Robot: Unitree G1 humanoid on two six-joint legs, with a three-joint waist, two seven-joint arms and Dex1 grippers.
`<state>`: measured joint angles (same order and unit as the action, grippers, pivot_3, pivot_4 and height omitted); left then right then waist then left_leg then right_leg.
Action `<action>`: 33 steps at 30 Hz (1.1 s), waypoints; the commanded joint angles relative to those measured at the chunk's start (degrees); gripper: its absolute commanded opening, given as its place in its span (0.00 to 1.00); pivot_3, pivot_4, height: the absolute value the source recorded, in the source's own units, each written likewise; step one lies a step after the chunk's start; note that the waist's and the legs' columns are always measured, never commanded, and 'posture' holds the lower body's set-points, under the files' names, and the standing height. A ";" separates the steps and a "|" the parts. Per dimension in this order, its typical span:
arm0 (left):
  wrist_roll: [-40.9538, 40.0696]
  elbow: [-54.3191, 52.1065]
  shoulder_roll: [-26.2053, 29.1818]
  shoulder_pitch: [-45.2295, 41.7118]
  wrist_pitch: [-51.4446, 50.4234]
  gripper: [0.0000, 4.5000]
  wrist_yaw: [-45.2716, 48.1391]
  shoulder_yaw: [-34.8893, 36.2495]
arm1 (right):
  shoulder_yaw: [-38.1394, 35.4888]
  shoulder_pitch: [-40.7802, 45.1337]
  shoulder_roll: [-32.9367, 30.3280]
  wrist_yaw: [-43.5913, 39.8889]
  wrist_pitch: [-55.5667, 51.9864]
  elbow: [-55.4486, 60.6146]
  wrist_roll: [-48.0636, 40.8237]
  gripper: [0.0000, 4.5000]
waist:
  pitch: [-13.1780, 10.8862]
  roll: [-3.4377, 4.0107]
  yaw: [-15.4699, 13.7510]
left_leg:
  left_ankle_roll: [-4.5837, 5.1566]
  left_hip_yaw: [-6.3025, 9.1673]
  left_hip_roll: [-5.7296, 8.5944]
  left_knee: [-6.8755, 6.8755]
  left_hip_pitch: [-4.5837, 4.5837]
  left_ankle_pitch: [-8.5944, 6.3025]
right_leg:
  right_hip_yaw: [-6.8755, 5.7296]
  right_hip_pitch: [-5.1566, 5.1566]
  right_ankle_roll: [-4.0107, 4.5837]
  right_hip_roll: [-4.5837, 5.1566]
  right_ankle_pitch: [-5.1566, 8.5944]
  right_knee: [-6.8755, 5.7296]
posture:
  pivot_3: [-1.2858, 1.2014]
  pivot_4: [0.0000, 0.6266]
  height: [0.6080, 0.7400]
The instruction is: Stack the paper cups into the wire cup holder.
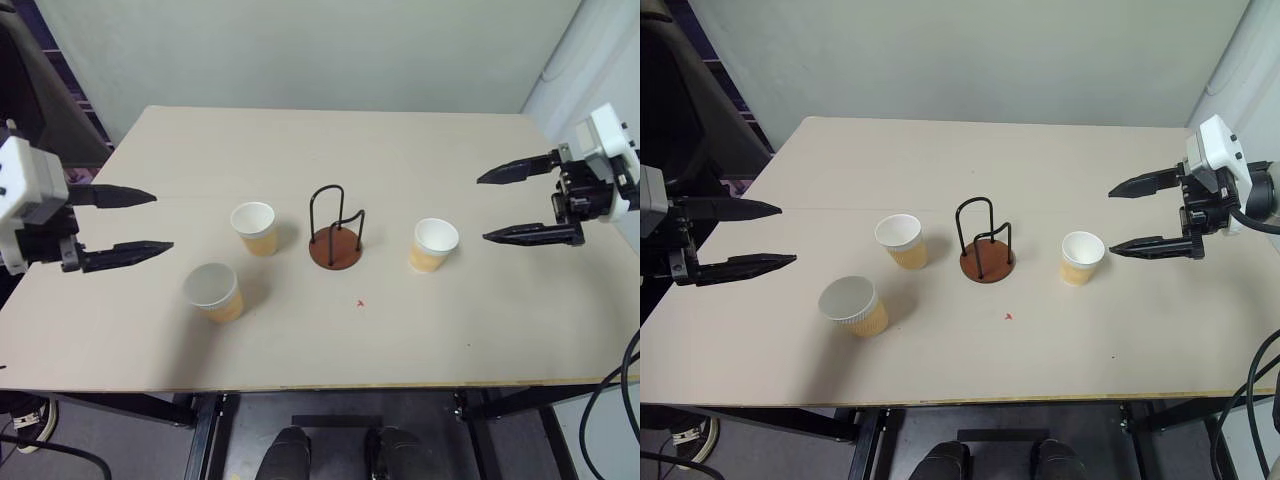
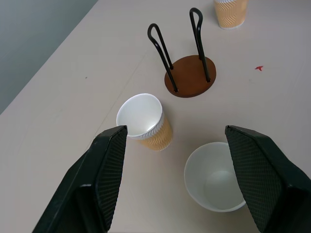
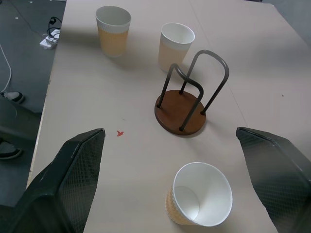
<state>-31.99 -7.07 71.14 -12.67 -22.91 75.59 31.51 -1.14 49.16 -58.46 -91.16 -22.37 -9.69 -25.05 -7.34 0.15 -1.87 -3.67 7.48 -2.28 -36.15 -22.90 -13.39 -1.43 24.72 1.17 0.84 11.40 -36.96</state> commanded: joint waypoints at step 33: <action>-2.80 -19.85 -10.74 -0.40 -11.45 0.76 -21.13 -7.55 | 10.98 23.04 37.98 15.01 29.26 -52.42 21.92 1.00 | 0.02 0.07 0.50 | -0.26 -0.13 -0.39 0.02 -0.15 -0.07 | -0.11 0.46 0.26 -0.04 -0.36 -0.06 | 0.52 0.24 1.00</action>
<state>-34.51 -25.21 59.51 -13.11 -34.11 55.07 21.38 11.76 69.84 -20.59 -76.36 5.64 -62.46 -2.94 -7.32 0.23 -1.37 -3.94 7.35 -2.68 -36.13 -23.02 -13.46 -1.54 25.17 1.44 0.79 11.04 -37.05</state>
